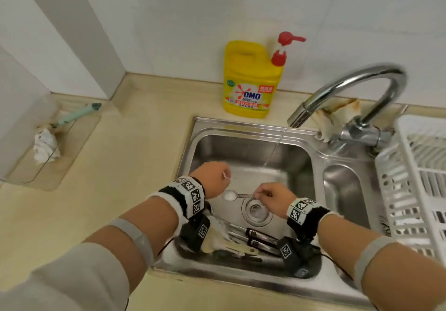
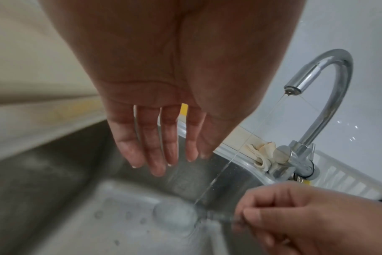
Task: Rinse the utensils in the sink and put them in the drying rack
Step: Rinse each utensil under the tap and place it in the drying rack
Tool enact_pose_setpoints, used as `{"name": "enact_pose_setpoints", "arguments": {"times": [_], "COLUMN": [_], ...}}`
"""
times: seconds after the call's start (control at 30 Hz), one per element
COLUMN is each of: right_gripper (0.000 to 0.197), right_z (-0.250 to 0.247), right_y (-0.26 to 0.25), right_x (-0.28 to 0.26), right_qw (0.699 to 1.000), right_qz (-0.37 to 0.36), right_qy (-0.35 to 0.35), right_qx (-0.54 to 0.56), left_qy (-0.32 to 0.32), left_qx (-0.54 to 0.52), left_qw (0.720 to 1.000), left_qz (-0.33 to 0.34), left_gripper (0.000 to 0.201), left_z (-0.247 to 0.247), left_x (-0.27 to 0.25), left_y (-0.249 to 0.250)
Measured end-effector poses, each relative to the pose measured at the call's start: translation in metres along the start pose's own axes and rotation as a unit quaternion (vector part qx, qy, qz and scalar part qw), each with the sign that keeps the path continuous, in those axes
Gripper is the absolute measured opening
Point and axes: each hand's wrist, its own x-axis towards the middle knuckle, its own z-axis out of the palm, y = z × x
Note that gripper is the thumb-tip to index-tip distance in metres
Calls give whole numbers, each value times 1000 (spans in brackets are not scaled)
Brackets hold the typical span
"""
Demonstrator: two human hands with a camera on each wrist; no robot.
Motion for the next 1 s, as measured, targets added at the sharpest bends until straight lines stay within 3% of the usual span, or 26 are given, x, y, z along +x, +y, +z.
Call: {"name": "enact_pose_setpoints", "arguments": {"times": [0.13, 0.27, 0.4, 0.67, 0.77, 1.0], "right_gripper": [20, 13, 9, 12, 12, 9], "right_z": [-50, -82, -102, -106, -104, -107], "right_y": [3, 11, 13, 18, 17, 18], "right_x": [-21, -26, -27, -9, -6, -7], "right_qw": [988, 964, 940, 918, 911, 885], "right_qz": [11, 20, 26, 30, 24, 20], "right_qy": [115, 184, 207, 223, 230, 222], "right_qx": [102, 192, 269, 328, 341, 409], "left_qy": [-20, -44, -38, 4, 19, 50], "left_qx": [-148, -372, -469, -539, -533, -540], "left_qw": [988, 926, 882, 842, 846, 839], "left_qz": [-35, -51, -31, -15, -9, -30], "left_gripper": [35, 44, 47, 23, 11, 27], "left_z": [15, 22, 23, 28, 29, 26], "left_x": [38, 62, 79, 95, 98, 112], "left_y": [21, 51, 70, 74, 73, 84]}}
